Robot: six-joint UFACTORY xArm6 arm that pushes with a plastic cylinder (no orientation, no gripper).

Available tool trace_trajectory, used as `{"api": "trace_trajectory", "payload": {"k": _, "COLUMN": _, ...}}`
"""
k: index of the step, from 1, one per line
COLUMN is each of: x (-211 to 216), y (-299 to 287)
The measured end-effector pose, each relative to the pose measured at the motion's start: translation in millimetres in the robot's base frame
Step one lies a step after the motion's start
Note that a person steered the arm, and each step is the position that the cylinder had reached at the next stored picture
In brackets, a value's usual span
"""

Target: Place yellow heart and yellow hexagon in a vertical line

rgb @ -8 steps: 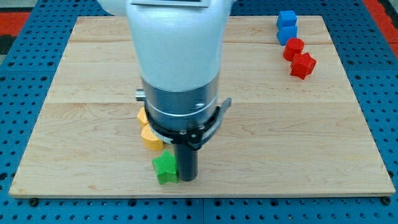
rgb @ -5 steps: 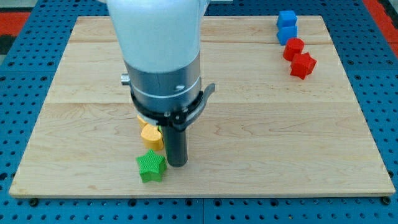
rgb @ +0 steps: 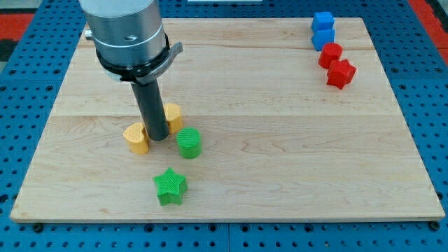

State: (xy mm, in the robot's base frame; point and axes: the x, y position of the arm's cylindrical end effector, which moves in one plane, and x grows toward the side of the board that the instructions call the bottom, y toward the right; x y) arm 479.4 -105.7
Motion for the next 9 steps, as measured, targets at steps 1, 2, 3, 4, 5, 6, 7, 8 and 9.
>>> {"api": "trace_trajectory", "payload": {"k": 1, "x": -20, "y": 13}}
{"api": "trace_trajectory", "payload": {"k": 2, "x": -35, "y": 34}}
{"api": "trace_trajectory", "payload": {"k": 3, "x": -56, "y": 39}}
{"api": "trace_trajectory", "payload": {"k": 4, "x": -28, "y": 15}}
{"api": "trace_trajectory", "payload": {"k": 5, "x": 19, "y": 14}}
{"api": "trace_trajectory", "payload": {"k": 6, "x": 35, "y": -5}}
{"api": "trace_trajectory", "payload": {"k": 7, "x": 35, "y": -33}}
{"api": "trace_trajectory", "payload": {"k": 8, "x": 3, "y": -37}}
{"api": "trace_trajectory", "payload": {"k": 9, "x": -5, "y": -72}}
